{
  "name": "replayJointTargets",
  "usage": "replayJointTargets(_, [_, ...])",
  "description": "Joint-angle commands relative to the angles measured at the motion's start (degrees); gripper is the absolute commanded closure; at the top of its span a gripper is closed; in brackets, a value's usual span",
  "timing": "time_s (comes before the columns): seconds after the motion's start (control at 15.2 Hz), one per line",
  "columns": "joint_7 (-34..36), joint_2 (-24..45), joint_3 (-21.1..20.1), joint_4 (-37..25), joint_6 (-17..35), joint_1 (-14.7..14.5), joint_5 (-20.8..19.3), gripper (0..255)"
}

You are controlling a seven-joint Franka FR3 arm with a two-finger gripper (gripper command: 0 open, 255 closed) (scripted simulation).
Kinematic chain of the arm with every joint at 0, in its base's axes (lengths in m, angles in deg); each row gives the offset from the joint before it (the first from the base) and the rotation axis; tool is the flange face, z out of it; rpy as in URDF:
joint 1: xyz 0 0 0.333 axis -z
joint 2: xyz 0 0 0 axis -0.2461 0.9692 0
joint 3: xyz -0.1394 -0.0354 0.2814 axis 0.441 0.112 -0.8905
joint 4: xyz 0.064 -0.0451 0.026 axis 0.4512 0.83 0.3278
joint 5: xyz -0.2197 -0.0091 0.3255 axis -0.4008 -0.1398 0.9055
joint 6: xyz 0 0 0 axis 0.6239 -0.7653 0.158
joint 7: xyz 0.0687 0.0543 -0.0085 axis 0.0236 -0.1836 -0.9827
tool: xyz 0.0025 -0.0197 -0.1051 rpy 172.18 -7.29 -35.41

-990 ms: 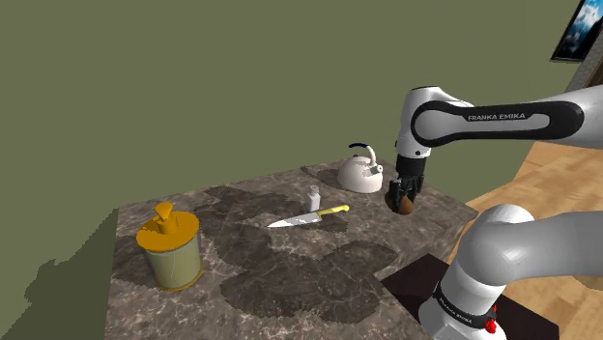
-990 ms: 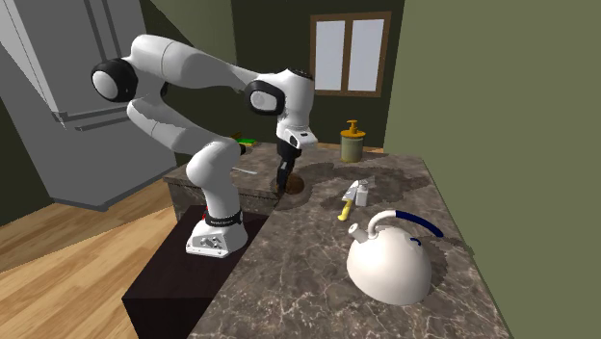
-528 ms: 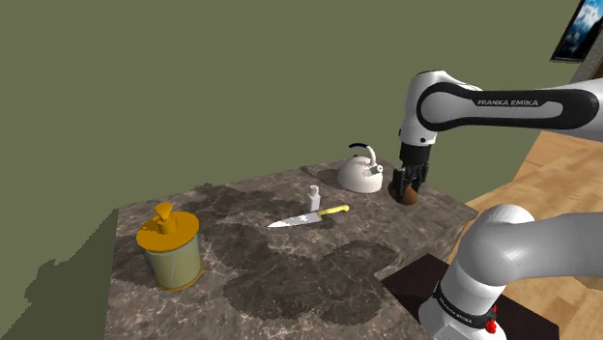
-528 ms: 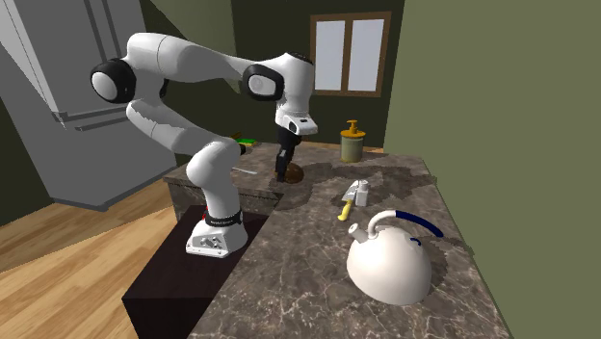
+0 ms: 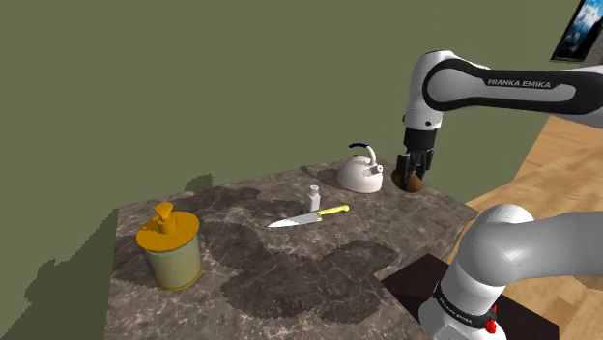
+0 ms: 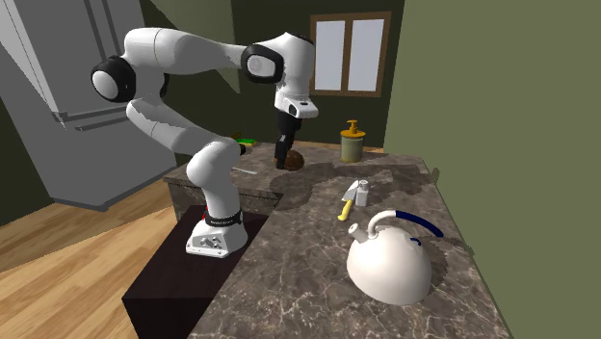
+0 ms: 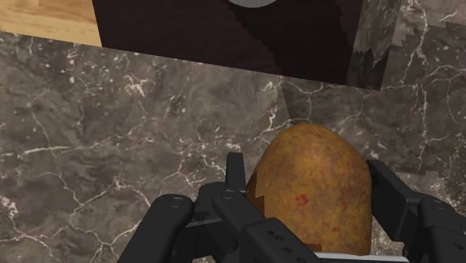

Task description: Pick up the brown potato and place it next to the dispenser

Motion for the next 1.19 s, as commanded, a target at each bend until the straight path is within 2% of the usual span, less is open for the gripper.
replayJointTargets(0.0, [0.1, 0.2, -0.2, -1.6, -1.5, -0.1, 0.2, 255])
replayJointTargets(1.12, [0.6, 3.8, -0.9, -16.4, -12.6, -0.7, 1.1, 255])
